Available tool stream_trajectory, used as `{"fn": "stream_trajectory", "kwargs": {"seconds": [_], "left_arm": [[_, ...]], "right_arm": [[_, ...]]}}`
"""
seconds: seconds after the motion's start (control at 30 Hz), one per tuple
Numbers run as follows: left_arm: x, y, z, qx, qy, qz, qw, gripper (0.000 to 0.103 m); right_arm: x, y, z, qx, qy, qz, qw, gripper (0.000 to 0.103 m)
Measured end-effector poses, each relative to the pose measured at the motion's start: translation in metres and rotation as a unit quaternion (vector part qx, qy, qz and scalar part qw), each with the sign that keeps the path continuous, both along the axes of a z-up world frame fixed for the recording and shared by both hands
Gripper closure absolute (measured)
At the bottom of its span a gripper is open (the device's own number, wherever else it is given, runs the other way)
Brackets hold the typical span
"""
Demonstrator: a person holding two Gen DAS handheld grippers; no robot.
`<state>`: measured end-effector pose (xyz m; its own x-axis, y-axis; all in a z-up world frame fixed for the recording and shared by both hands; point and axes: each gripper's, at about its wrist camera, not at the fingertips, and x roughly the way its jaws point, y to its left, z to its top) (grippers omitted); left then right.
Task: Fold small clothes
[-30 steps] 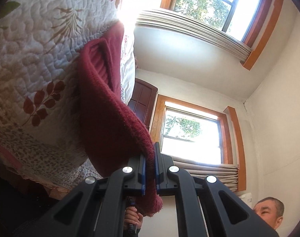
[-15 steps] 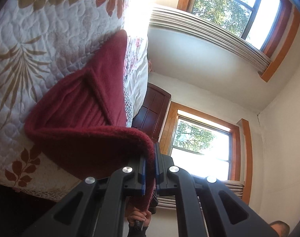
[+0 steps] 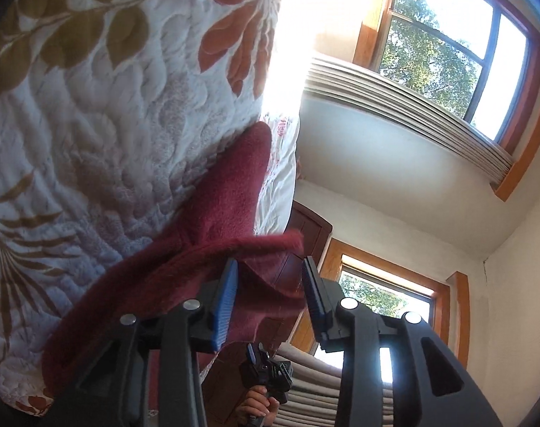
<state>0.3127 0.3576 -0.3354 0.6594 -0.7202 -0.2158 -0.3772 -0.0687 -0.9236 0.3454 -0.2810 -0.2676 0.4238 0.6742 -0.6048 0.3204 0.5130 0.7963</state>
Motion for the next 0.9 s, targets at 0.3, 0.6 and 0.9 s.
{"fn": "stream_trajectory", "kwargs": {"seconds": [0.3, 0.6, 0.9], "left_arm": [[0.025, -0.019, 0.061, 0.297, -0.028, -0.158, 0.9414, 0.041], [0.055, -0.060, 0.038, 0.429, -0.012, -0.300, 0.8521, 0.035], [0.057, -0.072, 0.047, 0.471, -0.029, -0.315, 0.8231, 0.083]], "right_arm": [[-0.007, -0.006, -0.002, -0.129, -0.022, 0.097, 0.987, 0.054], [-0.007, 0.014, -0.037, -0.184, -0.009, 0.139, 0.973, 0.043], [-0.004, 0.009, -0.047, -0.190, -0.006, 0.150, 0.970, 0.036]]}}
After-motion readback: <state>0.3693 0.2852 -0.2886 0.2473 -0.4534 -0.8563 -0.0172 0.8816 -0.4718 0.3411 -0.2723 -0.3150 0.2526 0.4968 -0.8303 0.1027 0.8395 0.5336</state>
